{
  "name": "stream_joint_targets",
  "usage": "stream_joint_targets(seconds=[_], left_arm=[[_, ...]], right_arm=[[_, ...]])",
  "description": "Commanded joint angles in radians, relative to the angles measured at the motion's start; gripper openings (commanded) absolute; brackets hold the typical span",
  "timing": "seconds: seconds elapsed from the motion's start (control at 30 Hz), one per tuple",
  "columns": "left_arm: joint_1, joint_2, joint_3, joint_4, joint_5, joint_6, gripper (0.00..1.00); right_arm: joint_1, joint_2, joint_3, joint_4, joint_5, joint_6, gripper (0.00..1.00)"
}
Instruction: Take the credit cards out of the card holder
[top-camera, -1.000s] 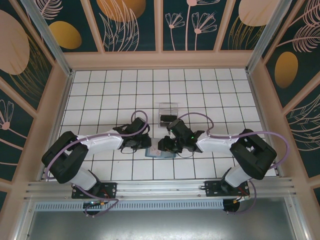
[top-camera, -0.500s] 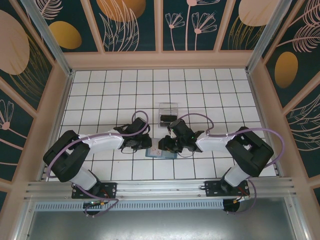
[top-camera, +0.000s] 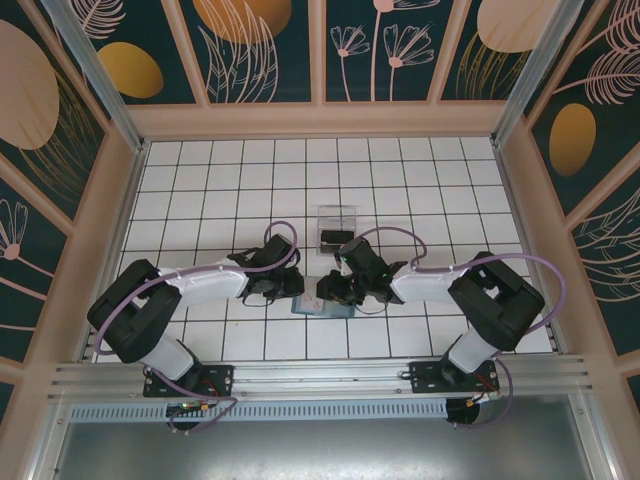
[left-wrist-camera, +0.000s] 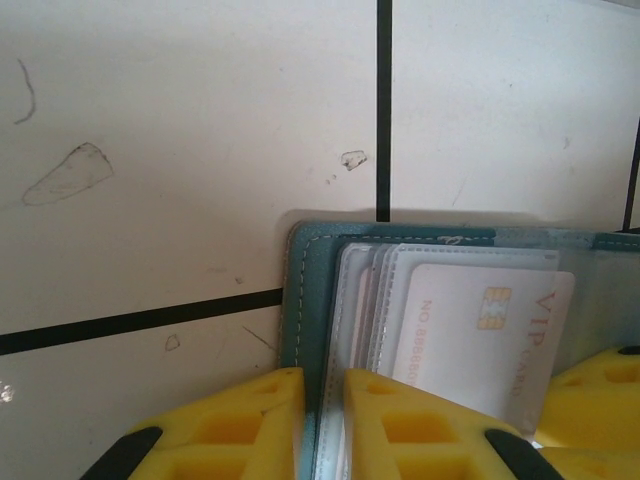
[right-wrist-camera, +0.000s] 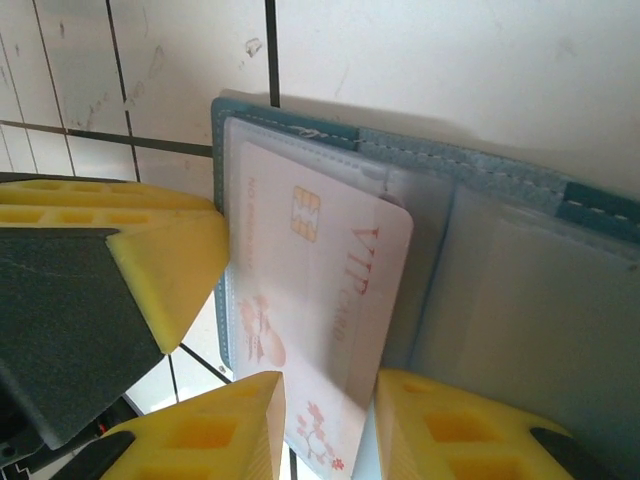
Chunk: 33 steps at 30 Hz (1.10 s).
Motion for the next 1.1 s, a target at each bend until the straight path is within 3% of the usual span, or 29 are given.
stream_joint_targets(seconds=[0.0, 0.23, 0.53, 0.77, 1.07], left_arm=[[0.000, 0.031, -0.019, -0.003, 0.022, 0.011, 0.19], [0.000, 0.032, -0.015, -0.011, 0.022, 0.013, 0.19], [0.000, 0.039, -0.011, -0.018, 0.027, 0.012, 0.19], [0.001, 0.046, -0.008, -0.022, 0.030, 0.009, 0.19], [0.000, 0.057, -0.001, -0.062, -0.001, 0.014, 0.19]], right_arm=[[-0.006, -0.037, -0.015, 0.070, -0.025, 0.017, 0.30], [-0.010, -0.041, -0.033, 0.145, -0.046, 0.032, 0.28], [-0.026, 0.026, -0.110, 0.409, -0.132, 0.096, 0.28], [-0.026, 0.071, -0.116, 0.506, -0.176, 0.112, 0.28], [-0.044, 0.015, -0.162, 0.509, -0.166, 0.120, 0.27]])
